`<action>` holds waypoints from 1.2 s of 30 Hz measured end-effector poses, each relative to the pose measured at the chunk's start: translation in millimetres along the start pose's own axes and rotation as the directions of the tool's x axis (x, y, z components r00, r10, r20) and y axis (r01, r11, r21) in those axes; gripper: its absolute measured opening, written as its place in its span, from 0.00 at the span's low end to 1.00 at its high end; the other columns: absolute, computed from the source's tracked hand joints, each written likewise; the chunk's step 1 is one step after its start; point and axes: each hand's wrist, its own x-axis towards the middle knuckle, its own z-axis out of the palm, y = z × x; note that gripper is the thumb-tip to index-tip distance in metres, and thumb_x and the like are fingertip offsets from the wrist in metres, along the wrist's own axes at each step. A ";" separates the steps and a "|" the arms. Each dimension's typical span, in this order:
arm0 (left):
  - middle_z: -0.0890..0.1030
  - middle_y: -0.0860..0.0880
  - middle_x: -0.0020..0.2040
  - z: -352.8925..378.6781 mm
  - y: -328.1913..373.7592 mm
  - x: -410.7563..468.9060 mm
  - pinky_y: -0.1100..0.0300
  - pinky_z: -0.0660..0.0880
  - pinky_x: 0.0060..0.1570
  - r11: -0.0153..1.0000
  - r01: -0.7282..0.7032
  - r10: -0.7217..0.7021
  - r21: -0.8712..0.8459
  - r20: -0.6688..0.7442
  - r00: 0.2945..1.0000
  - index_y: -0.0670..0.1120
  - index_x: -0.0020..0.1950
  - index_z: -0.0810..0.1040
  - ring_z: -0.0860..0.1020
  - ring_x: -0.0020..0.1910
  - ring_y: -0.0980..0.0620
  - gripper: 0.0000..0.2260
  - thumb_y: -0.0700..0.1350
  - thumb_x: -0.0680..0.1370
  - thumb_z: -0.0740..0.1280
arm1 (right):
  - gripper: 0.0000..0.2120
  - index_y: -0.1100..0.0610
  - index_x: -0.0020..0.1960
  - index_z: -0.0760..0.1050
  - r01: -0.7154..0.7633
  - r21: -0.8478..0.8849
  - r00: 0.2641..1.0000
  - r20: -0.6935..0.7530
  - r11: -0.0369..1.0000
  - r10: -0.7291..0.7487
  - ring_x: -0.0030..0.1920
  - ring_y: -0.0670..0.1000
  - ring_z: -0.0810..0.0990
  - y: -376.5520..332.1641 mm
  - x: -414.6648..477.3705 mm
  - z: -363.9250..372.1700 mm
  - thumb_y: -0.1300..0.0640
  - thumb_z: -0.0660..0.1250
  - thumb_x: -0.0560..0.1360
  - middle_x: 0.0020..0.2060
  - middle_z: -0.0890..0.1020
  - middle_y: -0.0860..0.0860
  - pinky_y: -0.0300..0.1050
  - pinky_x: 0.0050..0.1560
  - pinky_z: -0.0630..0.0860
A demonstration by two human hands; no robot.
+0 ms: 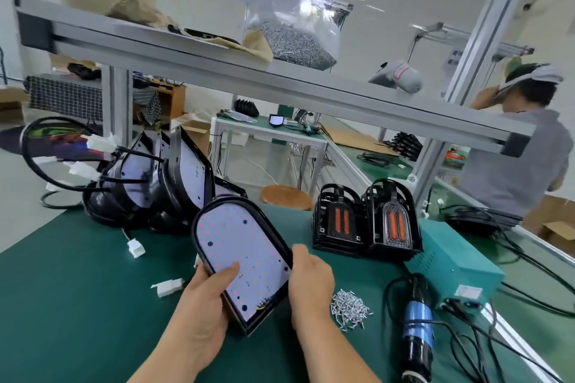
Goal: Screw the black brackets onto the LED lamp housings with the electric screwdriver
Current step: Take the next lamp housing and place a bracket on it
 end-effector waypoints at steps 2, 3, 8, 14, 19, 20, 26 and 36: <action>0.86 0.49 0.55 -3.0 -1.0 2.5 0.50 0.77 0.48 0.999 0.047 -0.047 0.015 -0.007 0.999 0.51 0.62 0.78 0.85 0.51 0.46 0.13 0.38 0.80 0.63 | 0.22 0.55 0.25 0.60 0.038 -0.083 0.991 -0.128 0.996 -0.049 0.26 0.49 0.62 -6.0 17.4 -5.9 0.54 0.64 0.74 0.19 0.64 0.46 0.48 0.29 0.61; 0.86 0.49 0.54 -3.9 -1.2 3.4 0.50 0.77 0.48 0.998 0.067 -0.067 0.019 -0.010 0.998 0.51 0.61 0.79 0.85 0.51 0.46 0.12 0.39 0.80 0.63 | 0.19 0.55 0.27 0.65 0.064 -0.104 0.983 -0.167 0.993 -0.080 0.29 0.51 0.67 -10.7 28.4 -10.0 0.55 0.65 0.75 0.22 0.70 0.45 0.48 0.31 0.63; 0.87 0.54 0.42 -0.4 3.7 2.4 0.56 0.79 0.36 0.990 0.119 -0.113 0.077 -0.079 0.990 0.50 0.56 0.79 0.85 0.40 0.53 0.06 0.43 0.81 0.65 | 0.09 0.58 0.53 0.76 0.076 -0.480 0.992 -0.055 0.874 -0.117 0.44 0.57 0.77 -30.4 85.2 -30.1 0.54 0.66 0.76 0.54 0.78 0.60 0.47 0.43 0.75; 0.76 0.51 0.69 2.3 8.5 -2.6 0.55 0.69 0.60 0.984 0.127 -0.119 0.124 -0.066 0.991 0.44 0.76 0.67 0.75 0.62 0.53 0.40 0.56 0.67 0.73 | 0.22 0.67 0.61 0.73 0.101 -0.766 0.989 0.007 0.635 -0.148 0.55 0.63 0.80 -32.6 124.7 -36.9 0.49 0.65 0.79 0.56 0.80 0.63 0.49 0.49 0.75; 0.75 0.52 0.71 3.0 10.4 -1.9 0.46 0.64 0.73 0.989 0.109 -0.108 0.096 -0.011 0.994 0.48 0.74 0.71 0.71 0.71 0.50 0.48 0.65 0.57 0.74 | 0.20 0.62 0.52 0.78 0.122 -0.838 0.991 0.069 0.532 -0.118 0.39 0.56 0.74 -32.0 136.1 -32.5 0.44 0.68 0.76 0.40 0.78 0.55 0.43 0.38 0.69; 0.76 0.53 0.70 2.3 10.2 -1.3 0.45 0.64 0.74 0.991 0.104 -0.103 0.087 -0.011 0.995 0.49 0.74 0.72 0.71 0.71 0.50 0.47 0.66 0.57 0.73 | 0.18 0.61 0.49 0.78 0.115 -0.834 0.991 0.060 0.540 -0.119 0.37 0.55 0.74 -31.2 137.6 -32.0 0.45 0.69 0.75 0.37 0.77 0.53 0.42 0.36 0.68; 0.86 0.49 0.53 5.2 11.3 -3.2 0.51 0.81 0.45 0.980 0.187 -0.188 0.067 0.011 0.982 0.49 0.57 0.83 0.85 0.50 0.48 0.28 0.66 0.65 0.65 | 0.19 0.58 0.38 0.72 0.202 -0.699 0.966 0.027 0.686 -0.257 0.33 0.54 0.76 -50.8 124.3 -31.6 0.43 0.72 0.70 0.37 0.77 0.55 0.42 0.28 0.65; 0.85 0.41 0.55 5.5 19.8 -6.0 0.49 0.82 0.45 0.977 0.212 -0.213 0.034 0.018 0.977 0.47 0.56 0.86 0.85 0.52 0.42 0.31 0.70 0.72 0.60 | 0.20 0.48 0.42 0.71 0.676 -0.507 0.729 0.565 0.534 -0.386 0.36 0.46 0.74 -72.0 -51.8 -30.8 0.33 0.62 0.63 0.37 0.73 0.45 0.41 0.36 0.71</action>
